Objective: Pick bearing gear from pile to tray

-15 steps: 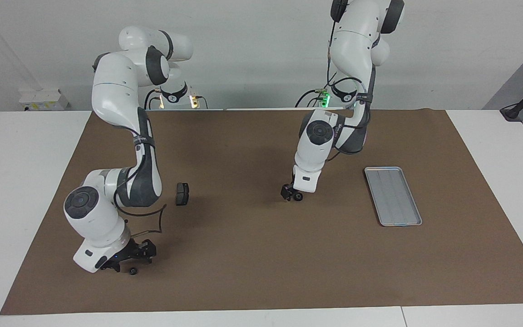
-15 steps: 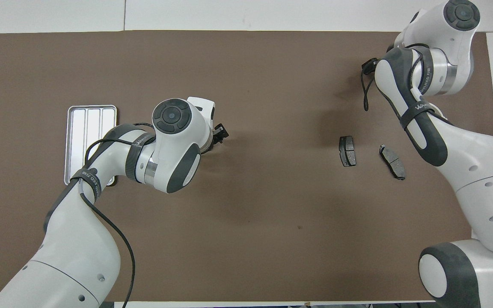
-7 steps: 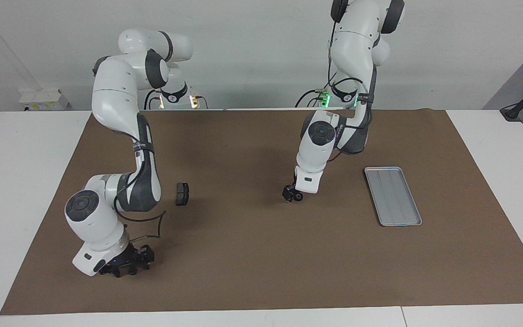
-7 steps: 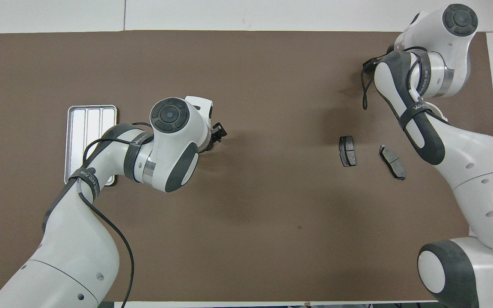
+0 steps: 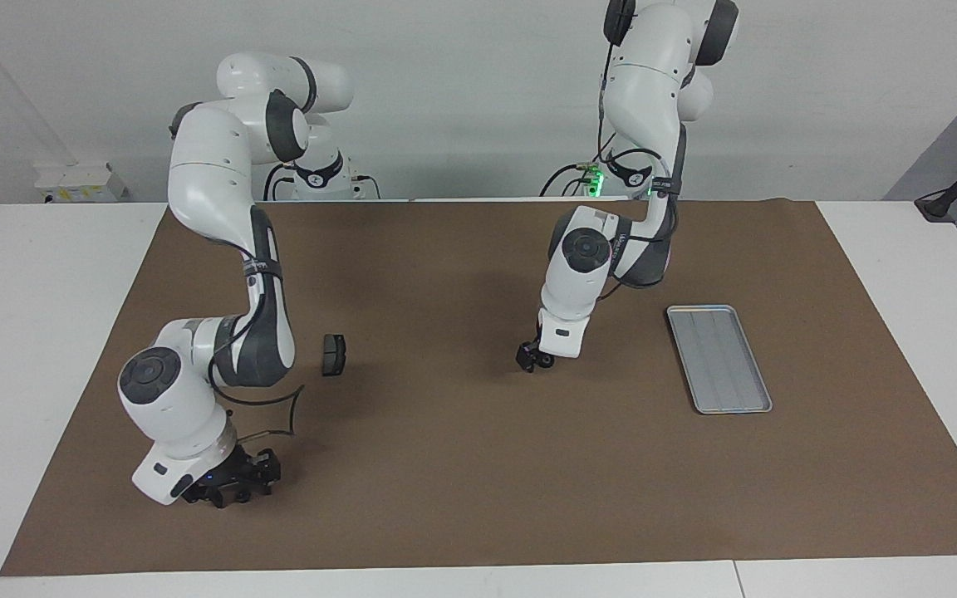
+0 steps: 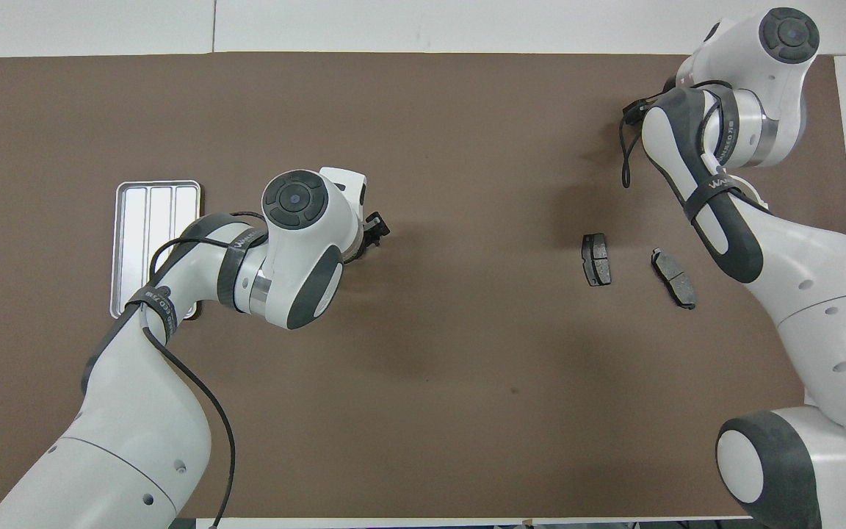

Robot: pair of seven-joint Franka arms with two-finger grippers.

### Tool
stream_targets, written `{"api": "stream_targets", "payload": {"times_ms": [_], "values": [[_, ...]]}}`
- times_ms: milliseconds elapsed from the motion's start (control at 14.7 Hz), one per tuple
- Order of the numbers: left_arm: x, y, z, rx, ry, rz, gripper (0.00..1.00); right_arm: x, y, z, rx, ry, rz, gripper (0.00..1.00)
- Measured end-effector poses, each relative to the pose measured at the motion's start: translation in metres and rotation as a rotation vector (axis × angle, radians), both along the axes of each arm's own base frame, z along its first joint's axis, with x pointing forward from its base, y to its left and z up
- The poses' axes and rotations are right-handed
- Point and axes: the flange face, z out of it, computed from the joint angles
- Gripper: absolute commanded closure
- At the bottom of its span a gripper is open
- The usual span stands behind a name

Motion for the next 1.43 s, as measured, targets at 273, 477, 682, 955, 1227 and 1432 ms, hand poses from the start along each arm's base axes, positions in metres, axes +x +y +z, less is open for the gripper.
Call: {"api": "stream_targets", "payload": {"times_ms": [273, 477, 682, 955, 1227, 1432], "values": [[0.002, -0.002, 0.005, -0.006, -0.009, 0.000, 0.95, 0.001, 0.000, 0.004, 0.000, -0.006, 0.000, 0.55], [0.002, -0.003, 0.007, -0.007, -0.011, -0.001, 1.00, 0.001, 0.001, 0.006, 0.001, -0.009, 0.001, 0.65], [0.004, -0.002, 0.009, -0.002, -0.002, 0.003, 1.00, 0.001, 0.002, 0.008, 0.003, -0.009, 0.001, 0.77], [0.026, 0.030, 0.030, 0.042, 0.032, 0.048, 1.00, 0.001, 0.003, 0.008, 0.005, -0.007, 0.003, 0.91], [0.041, 0.093, 0.071, 0.046, 0.045, -0.002, 1.00, 0.000, 0.002, 0.008, 0.004, -0.001, 0.002, 1.00], [0.048, 0.178, 0.108, 0.036, 0.081, -0.084, 1.00, -0.005, 0.002, 0.010, 0.003, 0.056, -0.002, 1.00]]}}
